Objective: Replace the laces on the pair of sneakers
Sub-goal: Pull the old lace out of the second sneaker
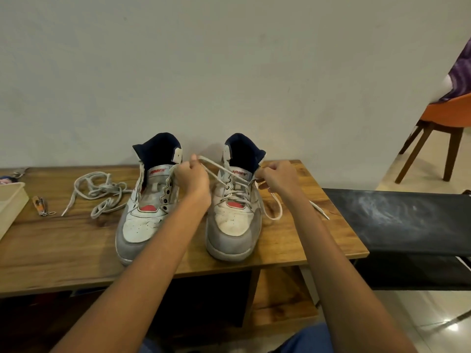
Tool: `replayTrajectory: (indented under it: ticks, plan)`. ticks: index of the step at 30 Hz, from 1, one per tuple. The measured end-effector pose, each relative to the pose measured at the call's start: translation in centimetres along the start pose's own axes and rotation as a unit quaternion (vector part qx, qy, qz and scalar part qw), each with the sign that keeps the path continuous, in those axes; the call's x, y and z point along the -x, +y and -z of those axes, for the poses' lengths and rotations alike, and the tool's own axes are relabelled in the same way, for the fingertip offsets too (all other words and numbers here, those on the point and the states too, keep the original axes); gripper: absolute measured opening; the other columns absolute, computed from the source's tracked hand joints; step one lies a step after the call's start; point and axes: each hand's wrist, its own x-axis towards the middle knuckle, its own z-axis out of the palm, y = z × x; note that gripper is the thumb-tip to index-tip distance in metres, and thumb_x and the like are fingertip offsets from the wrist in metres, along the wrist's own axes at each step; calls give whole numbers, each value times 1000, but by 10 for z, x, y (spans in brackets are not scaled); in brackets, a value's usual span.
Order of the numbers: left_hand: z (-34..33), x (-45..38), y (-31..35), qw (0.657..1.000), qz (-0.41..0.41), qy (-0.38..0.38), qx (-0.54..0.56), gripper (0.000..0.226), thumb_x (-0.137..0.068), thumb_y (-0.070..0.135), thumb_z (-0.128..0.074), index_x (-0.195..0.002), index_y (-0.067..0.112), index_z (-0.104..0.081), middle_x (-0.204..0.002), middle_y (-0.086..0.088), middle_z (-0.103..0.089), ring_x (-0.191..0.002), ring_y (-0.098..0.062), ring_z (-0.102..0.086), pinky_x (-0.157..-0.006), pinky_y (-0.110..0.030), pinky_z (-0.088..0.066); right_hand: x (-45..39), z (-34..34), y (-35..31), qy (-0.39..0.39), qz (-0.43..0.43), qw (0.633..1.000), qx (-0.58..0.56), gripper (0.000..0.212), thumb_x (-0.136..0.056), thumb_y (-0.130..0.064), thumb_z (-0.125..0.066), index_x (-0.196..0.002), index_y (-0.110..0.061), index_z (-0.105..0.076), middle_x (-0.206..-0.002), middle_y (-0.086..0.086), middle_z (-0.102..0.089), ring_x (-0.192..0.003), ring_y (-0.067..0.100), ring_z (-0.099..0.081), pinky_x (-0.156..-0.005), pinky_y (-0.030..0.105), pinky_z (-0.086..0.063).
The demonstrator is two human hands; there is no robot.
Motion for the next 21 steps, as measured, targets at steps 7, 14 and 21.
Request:
replayTrajectory:
  ticks: [7,14,21]
  plan:
    - [-2,16,1,749,-513,-116,-403,29,-86,37,-56,-105,19,-67,-140,-9,-40,-132,-31,-28,-101,-42,-27,0,-9,-6,5,52,996,69,16,-74,-14,-58,-72,-2,-69,-74,17,-70,-72,32,-67,-66,46,-55]
    - [-12,21,-28,762,-413,-174,-467,16,-89,29,-58,-90,21,-72,-139,0,-36,-134,-22,-19,-112,-61,-1,-2,-6,-5,24,46,996,69,20,-68,-13,-58,-73,2,-70,-87,17,-71,-74,36,-67,-64,49,-56]
    - [3,5,29,981,-44,-77,173,30,-99,10,-39,-72,11,-51,-81,-1,-57,-70,-7,-61,-74,-23,-53,-7,9,4,51,19,996,70,20,-68,-13,-57,-74,0,-71,-86,15,-72,-76,34,-68,-66,47,-56]
